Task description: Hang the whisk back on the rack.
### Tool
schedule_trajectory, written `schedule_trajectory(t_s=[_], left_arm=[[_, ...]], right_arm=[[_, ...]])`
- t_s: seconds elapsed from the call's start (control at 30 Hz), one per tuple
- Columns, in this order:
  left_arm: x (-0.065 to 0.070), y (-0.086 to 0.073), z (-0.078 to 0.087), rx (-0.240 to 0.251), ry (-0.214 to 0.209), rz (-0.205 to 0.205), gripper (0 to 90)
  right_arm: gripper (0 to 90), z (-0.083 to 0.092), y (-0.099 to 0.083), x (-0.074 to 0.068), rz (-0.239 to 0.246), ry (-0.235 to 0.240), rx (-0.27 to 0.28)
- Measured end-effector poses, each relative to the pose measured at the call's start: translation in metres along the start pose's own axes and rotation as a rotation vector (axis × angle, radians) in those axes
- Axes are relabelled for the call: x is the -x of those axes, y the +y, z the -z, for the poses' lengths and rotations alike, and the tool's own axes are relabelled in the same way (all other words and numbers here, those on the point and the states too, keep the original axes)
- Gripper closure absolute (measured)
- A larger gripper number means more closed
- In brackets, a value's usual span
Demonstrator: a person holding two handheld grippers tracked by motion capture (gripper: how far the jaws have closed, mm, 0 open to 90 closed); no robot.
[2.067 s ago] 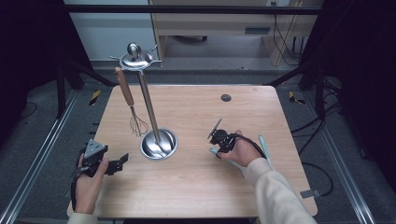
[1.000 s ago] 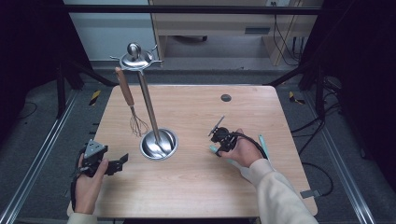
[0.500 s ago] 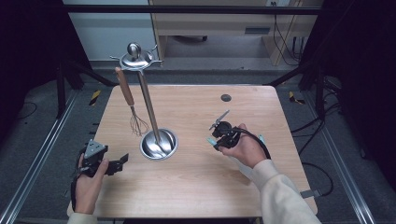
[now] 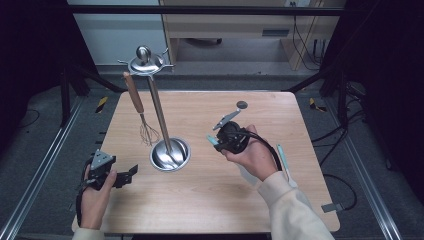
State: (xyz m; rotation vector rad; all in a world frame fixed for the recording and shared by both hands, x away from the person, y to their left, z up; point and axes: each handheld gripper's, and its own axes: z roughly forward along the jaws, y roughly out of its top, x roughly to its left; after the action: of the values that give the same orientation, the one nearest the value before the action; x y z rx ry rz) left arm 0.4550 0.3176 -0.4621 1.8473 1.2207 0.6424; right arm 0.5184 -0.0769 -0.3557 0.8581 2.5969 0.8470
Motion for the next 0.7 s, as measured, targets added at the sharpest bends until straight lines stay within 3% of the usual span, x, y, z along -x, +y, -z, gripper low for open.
schedule_trajectory(t_s=[0.27,0.43,0.7], left_arm=[[0.0,0.0,0.0,0.003,0.001,0.0,7.3],[0.0,-0.001,-0.001,0.006,-0.014,0.019,7.3],[-0.004,-0.002,0.001,0.012,-0.004,0.026,7.3]], right_arm=[[74.7,0.017,0.03,-0.022,0.016,-0.017,0.115],[74.7,0.026,0.048,-0.035,0.0,-0.032,0.2],[74.6,0.037,0.067,-0.051,-0.032,-0.058,0.3]])
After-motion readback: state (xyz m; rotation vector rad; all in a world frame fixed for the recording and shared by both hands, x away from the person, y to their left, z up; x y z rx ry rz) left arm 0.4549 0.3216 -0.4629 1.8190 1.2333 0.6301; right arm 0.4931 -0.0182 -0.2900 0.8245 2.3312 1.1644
